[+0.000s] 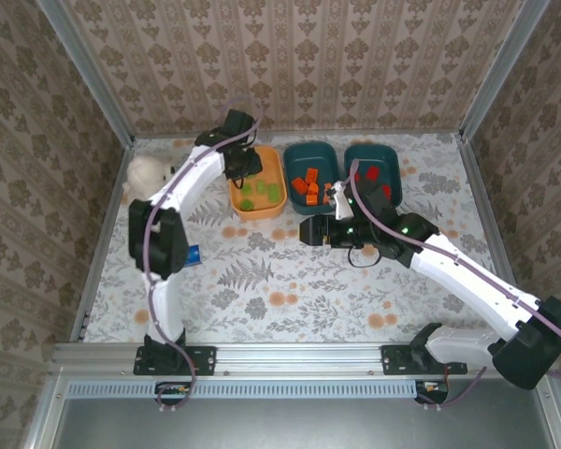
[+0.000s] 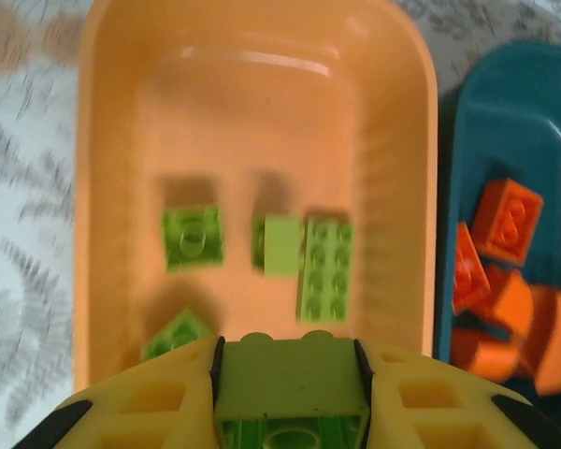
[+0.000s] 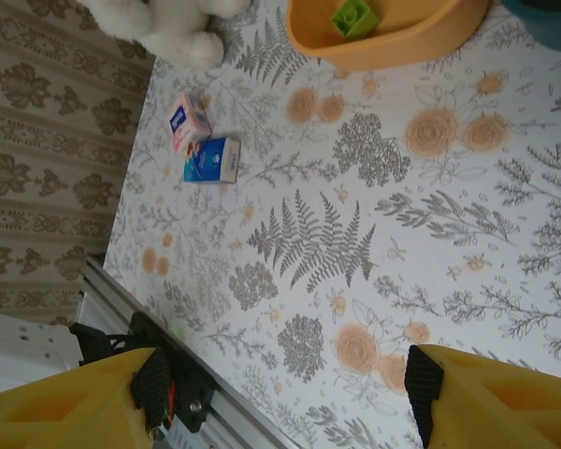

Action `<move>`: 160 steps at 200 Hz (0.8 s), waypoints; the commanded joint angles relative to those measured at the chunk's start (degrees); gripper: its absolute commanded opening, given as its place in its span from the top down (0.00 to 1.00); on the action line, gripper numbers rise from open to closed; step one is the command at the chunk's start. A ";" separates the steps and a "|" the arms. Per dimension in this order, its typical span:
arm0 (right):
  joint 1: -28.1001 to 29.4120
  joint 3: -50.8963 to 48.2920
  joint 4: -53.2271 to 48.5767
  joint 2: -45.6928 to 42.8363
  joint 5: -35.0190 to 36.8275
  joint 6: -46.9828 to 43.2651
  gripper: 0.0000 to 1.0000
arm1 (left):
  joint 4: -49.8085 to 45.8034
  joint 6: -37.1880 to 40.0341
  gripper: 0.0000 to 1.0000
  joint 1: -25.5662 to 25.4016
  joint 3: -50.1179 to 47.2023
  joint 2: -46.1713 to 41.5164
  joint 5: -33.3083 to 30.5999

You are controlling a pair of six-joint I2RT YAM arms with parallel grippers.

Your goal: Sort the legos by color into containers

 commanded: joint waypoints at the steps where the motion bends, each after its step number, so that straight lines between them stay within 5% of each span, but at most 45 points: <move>1: -0.60 1.68 0.61 0.51 1.75 0.69 0.29 | 0.19 5.03 0.72 1.17 8.06 6.54 -1.50; 43: -0.87 0.03 -0.83 -1.77 2.74 1.53 0.29 | -0.28 4.58 0.73 2.64 17.65 17.12 -1.65; 106: -2.57 -2.27 -2.31 -4.33 3.34 1.98 0.29 | -2.24 2.73 0.71 2.65 18.54 21.73 -0.45; 137: -3.40 -1.93 -2.31 -3.73 2.70 1.64 0.28 | -3.10 2.67 0.63 2.65 18.67 21.76 0.32; 160: -3.60 -1.24 -2.27 -3.57 3.00 0.92 0.25 | -3.91 3.02 0.47 2.65 20.11 20.36 0.60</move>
